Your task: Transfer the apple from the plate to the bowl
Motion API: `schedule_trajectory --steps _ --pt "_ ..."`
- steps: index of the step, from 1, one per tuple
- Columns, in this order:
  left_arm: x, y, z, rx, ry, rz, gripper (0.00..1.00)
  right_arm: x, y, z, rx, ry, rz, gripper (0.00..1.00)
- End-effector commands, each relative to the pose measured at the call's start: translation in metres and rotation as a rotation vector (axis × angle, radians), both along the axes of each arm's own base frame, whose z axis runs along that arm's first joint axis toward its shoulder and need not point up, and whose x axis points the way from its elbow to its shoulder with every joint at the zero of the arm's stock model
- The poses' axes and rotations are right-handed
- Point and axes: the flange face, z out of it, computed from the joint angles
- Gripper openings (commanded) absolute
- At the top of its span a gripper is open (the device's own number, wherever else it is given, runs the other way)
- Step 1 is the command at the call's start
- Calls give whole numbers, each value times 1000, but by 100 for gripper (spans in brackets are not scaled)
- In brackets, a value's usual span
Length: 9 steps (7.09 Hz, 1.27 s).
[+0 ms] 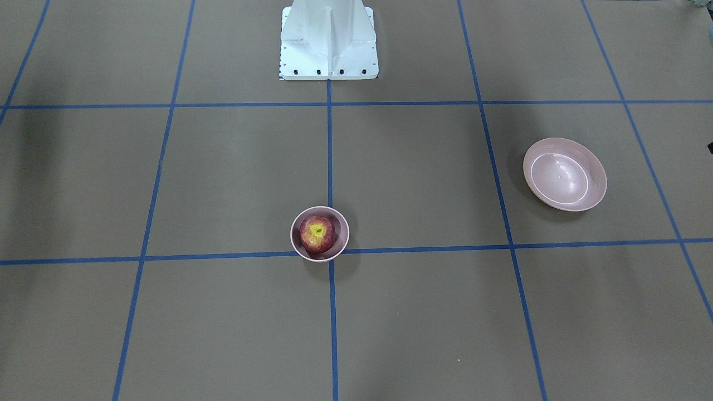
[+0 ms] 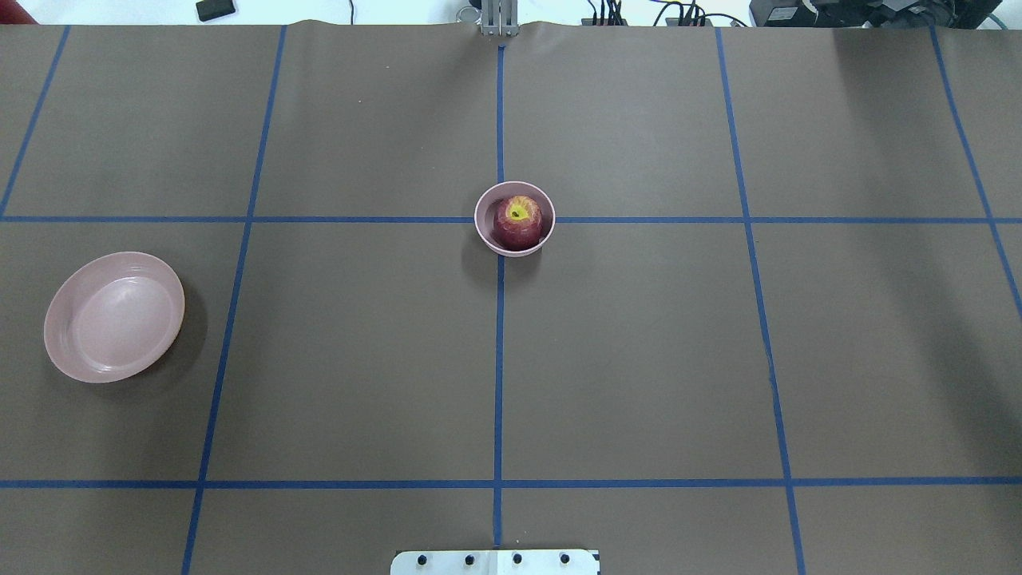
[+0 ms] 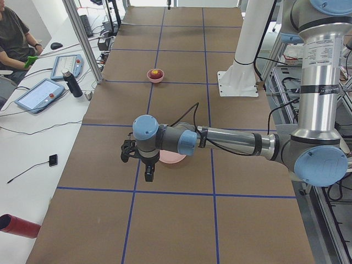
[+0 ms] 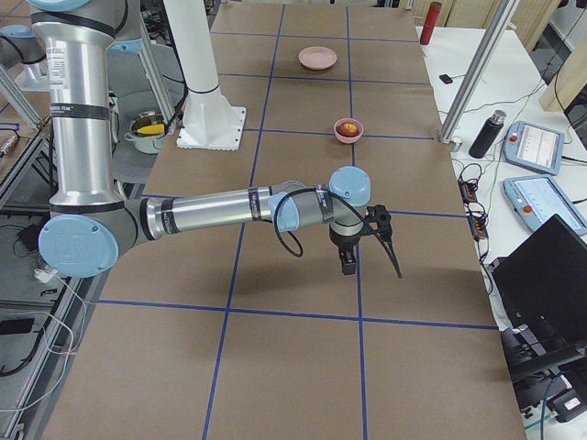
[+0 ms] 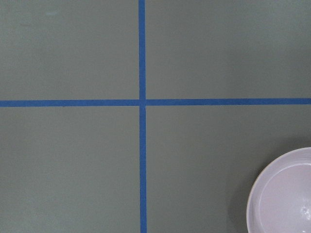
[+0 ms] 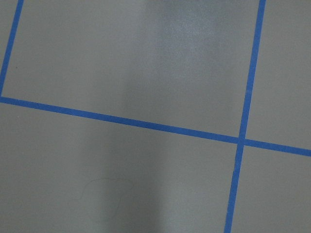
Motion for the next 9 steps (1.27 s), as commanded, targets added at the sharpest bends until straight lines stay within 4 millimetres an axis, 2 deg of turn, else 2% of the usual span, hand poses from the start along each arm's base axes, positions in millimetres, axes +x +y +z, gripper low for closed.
schedule_trajectory --steps 1,7,9 --pt "0 0 -1 3 0 0 98 -1 -1 -1 1 0 -2 100" --pt "0 1 0 2 2 1 98 -1 -1 -2 3 -1 -1 100" --pt "0 5 3 10 1 -1 98 0 0 3 -3 9 1 100"
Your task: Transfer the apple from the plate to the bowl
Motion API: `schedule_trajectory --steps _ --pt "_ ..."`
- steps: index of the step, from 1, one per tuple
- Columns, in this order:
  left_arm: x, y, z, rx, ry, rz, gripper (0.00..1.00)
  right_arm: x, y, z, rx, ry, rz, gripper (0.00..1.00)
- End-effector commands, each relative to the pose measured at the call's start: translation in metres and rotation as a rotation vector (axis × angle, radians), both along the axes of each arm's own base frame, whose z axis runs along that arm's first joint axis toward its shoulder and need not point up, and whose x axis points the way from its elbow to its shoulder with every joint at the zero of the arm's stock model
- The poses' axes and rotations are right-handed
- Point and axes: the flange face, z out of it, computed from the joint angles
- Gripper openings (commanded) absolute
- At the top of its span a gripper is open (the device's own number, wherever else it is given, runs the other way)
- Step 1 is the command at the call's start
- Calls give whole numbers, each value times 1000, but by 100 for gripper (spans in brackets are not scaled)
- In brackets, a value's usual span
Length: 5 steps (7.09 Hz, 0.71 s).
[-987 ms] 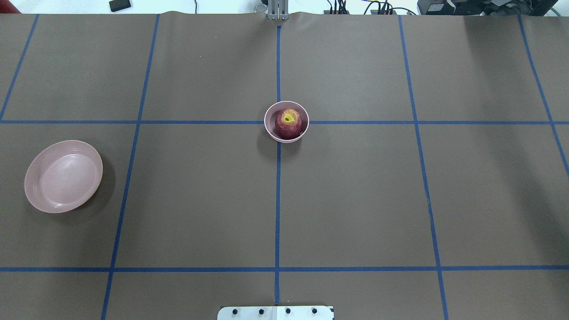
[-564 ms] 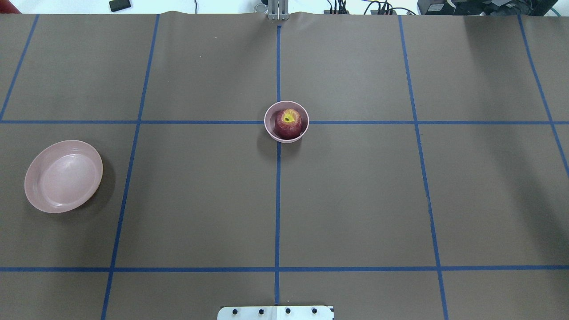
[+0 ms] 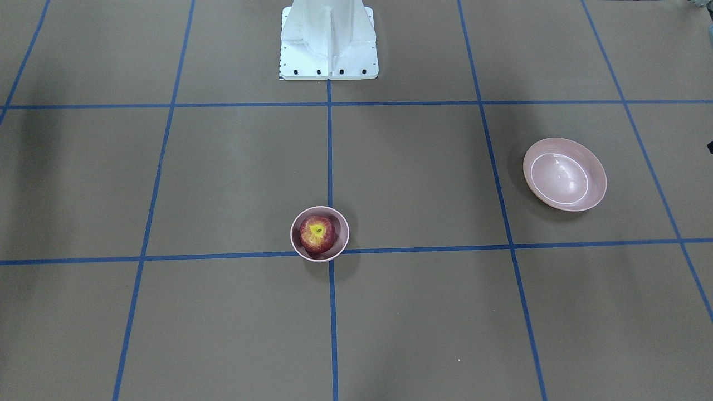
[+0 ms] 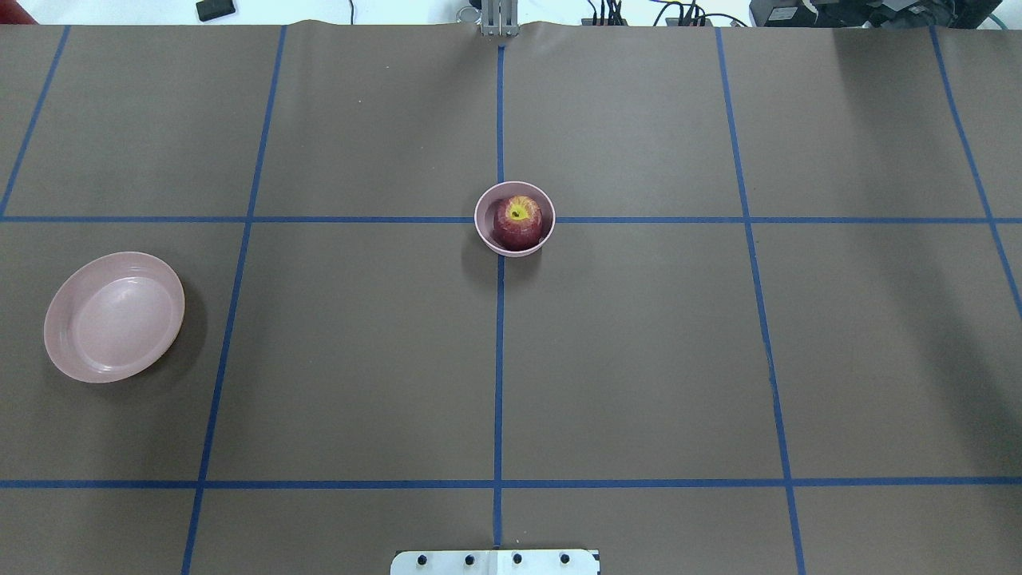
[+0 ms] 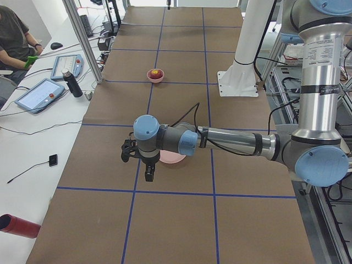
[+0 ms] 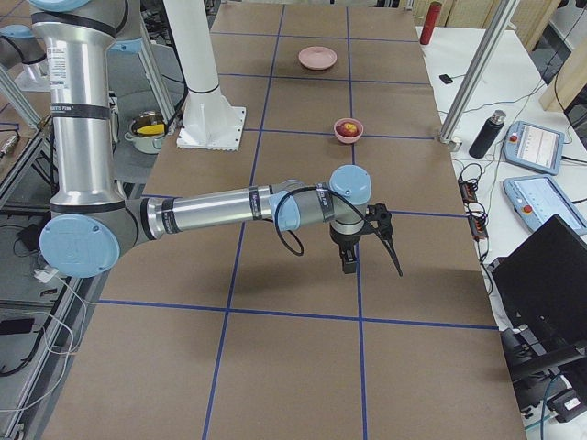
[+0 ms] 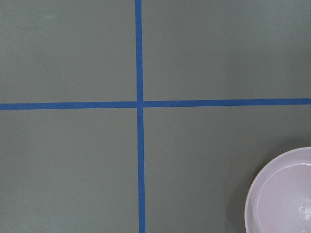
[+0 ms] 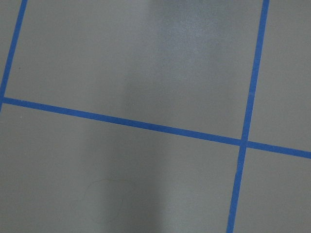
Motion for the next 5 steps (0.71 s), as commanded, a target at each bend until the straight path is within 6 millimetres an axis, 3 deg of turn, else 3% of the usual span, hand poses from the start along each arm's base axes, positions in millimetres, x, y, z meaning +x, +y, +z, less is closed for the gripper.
schedule_trajectory --steps 1,5 --pt "0 2 2 3 2 0 98 1 1 4 -6 1 -1 100" --pt "0 3 -3 11 -1 -1 98 0 2 7 -14 2 -1 100"
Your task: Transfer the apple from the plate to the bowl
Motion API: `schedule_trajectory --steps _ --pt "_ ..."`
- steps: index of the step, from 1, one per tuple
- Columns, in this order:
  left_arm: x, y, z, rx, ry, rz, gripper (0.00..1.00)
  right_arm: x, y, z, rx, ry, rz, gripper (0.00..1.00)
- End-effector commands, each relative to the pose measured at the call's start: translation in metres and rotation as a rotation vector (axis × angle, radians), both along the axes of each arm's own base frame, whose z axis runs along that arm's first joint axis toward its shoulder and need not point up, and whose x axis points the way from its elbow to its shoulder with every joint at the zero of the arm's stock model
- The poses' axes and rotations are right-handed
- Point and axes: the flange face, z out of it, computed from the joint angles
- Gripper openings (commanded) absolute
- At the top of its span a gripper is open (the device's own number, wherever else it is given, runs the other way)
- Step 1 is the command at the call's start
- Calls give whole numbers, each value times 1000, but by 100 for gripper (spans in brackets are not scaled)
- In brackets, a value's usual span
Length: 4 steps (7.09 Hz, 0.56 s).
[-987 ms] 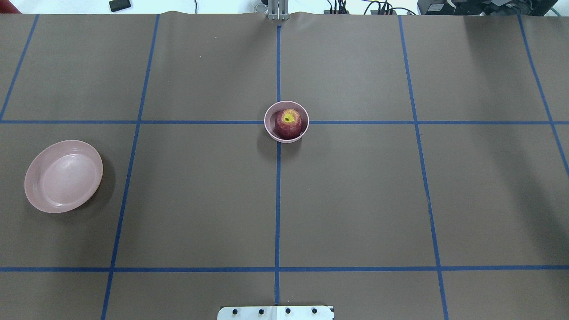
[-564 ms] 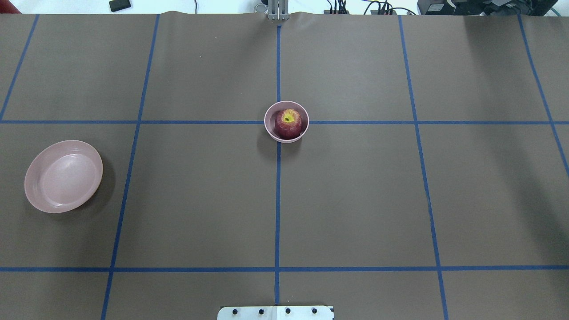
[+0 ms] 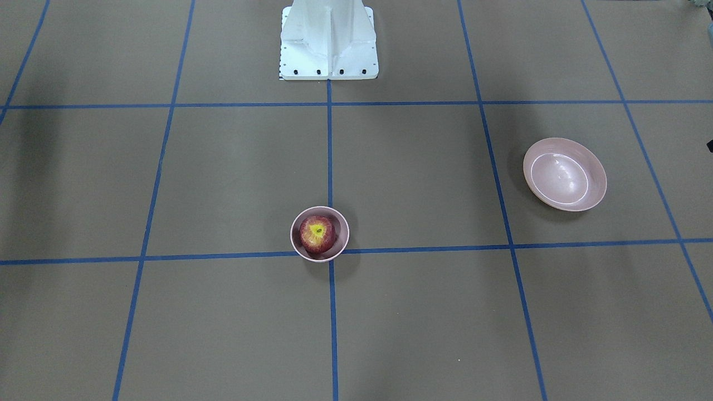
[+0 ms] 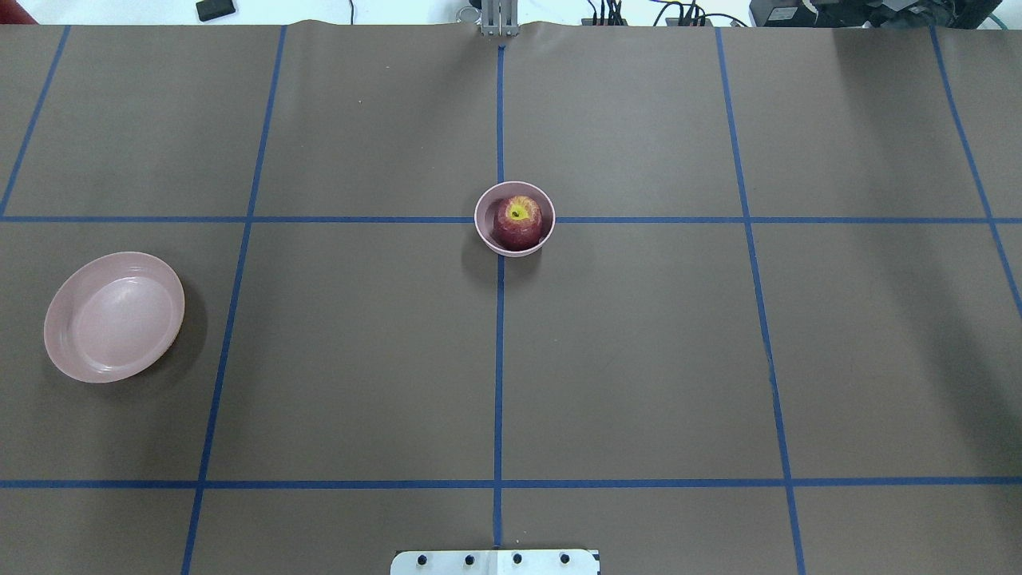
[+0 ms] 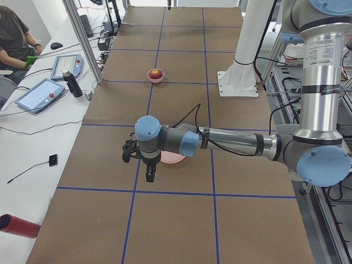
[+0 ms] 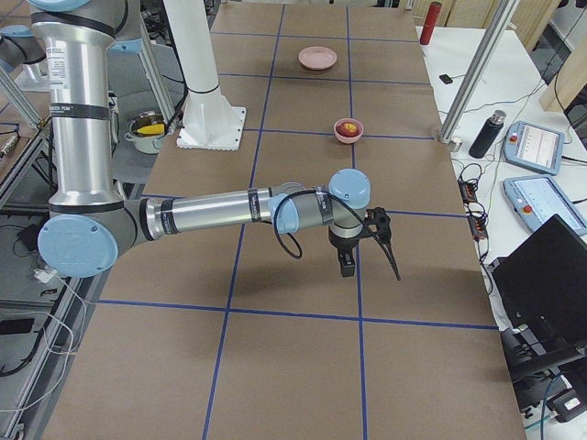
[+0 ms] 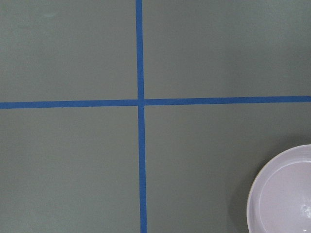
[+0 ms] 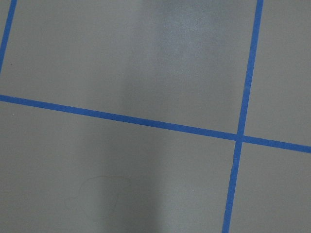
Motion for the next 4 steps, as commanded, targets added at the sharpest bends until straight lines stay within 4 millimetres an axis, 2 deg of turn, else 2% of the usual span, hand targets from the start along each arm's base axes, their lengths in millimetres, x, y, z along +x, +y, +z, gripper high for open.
schedule_trajectory --steps 1,4 --pt "0 -1 -3 5 -1 -1 98 0 0 0 -1 0 0 100" --pt "0 0 -4 9 1 0 98 -1 3 3 -5 1 -2 100"
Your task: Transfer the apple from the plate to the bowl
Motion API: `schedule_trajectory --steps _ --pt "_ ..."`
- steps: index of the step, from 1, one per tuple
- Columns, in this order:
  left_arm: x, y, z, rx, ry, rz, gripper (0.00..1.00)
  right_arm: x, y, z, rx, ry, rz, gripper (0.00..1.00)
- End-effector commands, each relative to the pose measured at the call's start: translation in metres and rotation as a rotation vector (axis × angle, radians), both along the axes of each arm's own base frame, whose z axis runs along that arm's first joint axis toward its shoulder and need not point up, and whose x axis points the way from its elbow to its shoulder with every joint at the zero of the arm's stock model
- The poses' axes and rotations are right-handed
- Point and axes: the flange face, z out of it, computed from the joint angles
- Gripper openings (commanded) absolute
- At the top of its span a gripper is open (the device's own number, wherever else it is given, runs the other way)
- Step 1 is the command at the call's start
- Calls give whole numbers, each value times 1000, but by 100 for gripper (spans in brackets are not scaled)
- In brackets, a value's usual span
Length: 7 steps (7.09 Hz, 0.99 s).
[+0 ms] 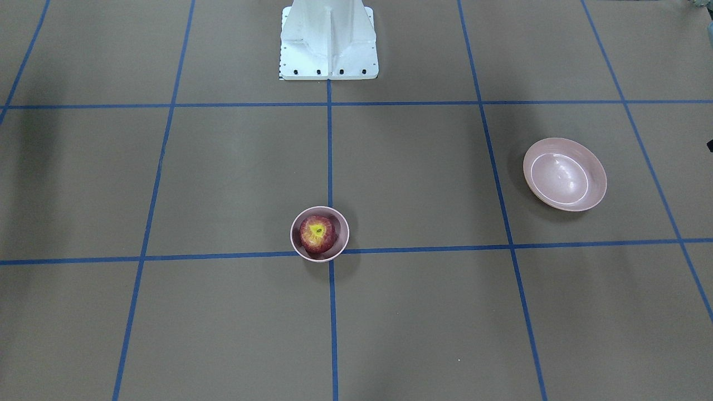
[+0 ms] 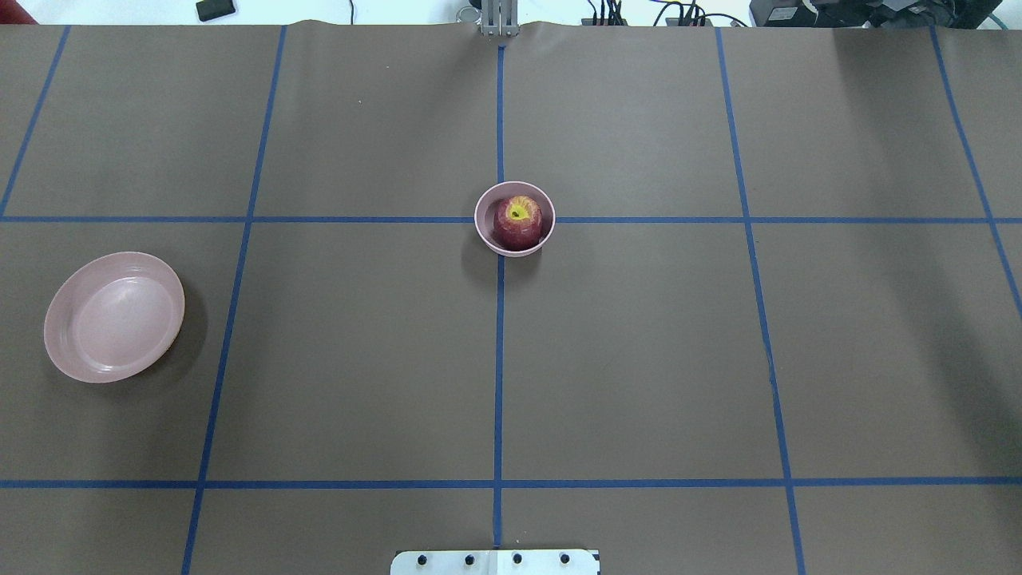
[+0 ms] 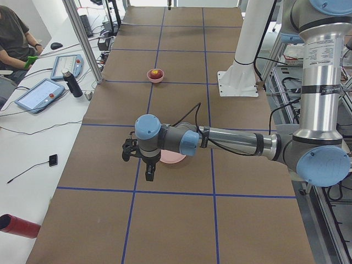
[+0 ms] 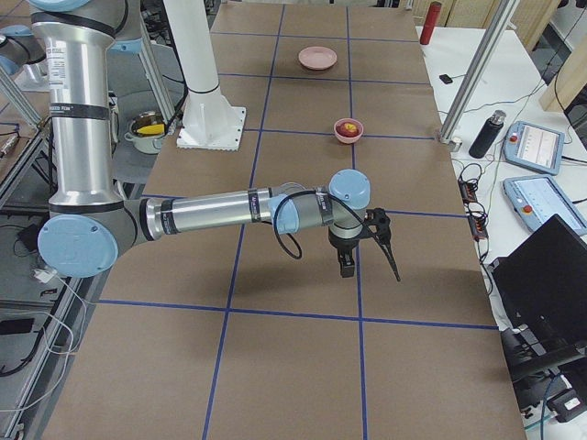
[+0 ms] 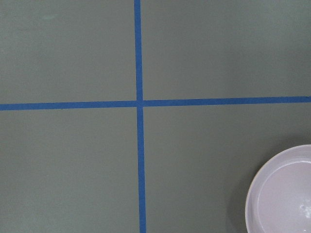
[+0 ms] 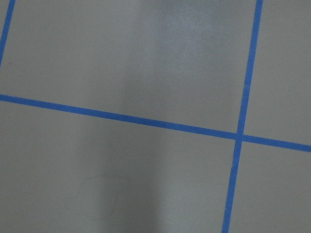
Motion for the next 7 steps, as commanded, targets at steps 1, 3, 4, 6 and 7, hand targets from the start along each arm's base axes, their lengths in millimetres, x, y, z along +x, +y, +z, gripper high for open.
schedule_trajectory --steps 1,3,4,6,7 --pt "0 0 -2 4 2 0 98 0 2 2 -3 0 -1 100" --pt "0 -5 -7 13 1 0 98 0 1 0 0 -1 -1 100" --pt "0 -5 -8 15 2 0 98 0 2 1 0 -1 -1 100" --pt "0 -3 -12 25 4 0 98 -1 -2 -4 9 -2 -1 100" --pt "-2 0 -20 41 2 0 98 -1 -1 -6 14 -4 -1 100"
